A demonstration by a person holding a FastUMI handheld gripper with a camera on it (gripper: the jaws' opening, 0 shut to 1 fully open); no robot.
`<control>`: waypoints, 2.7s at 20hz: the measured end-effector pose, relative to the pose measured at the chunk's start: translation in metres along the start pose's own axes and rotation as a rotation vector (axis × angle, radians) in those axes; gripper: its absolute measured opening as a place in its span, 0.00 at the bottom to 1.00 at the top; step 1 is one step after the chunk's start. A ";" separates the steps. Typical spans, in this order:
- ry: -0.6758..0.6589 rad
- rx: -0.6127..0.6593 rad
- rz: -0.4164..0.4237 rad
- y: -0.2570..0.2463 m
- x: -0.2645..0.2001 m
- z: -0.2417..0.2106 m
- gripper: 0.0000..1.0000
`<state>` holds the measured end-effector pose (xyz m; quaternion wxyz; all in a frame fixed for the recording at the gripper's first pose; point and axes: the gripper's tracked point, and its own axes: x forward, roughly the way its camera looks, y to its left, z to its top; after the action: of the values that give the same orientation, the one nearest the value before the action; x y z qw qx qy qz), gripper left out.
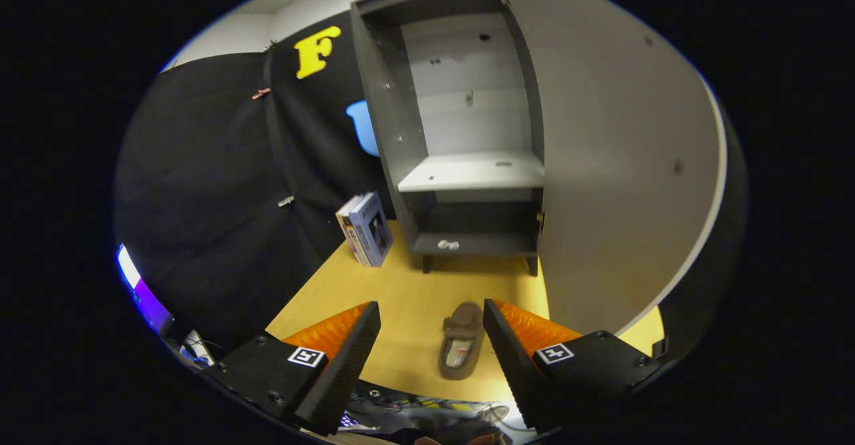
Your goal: Open the shoe cabinet door, grab the shoes and put them into the shoe cabinet, then close the shoe cabinet door.
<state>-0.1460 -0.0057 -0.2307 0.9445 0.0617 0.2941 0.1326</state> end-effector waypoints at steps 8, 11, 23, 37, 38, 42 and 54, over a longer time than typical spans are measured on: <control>0.216 0.008 -0.053 -0.002 0.104 -0.119 0.99; 0.231 0.012 -0.079 -0.009 0.139 -0.147 0.99; 0.125 -0.019 -0.228 -0.052 0.263 -0.191 0.68; 0.010 0.006 -0.180 -0.045 0.196 -0.068 0.07; 0.000 0.006 -0.170 -0.041 0.187 -0.052 0.06; -0.056 0.024 -0.155 -0.030 0.156 0.013 0.07; -0.185 0.012 -0.150 -0.016 0.157 0.191 0.07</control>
<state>0.0912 0.0166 -0.1619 0.9745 0.0573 0.2103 0.0536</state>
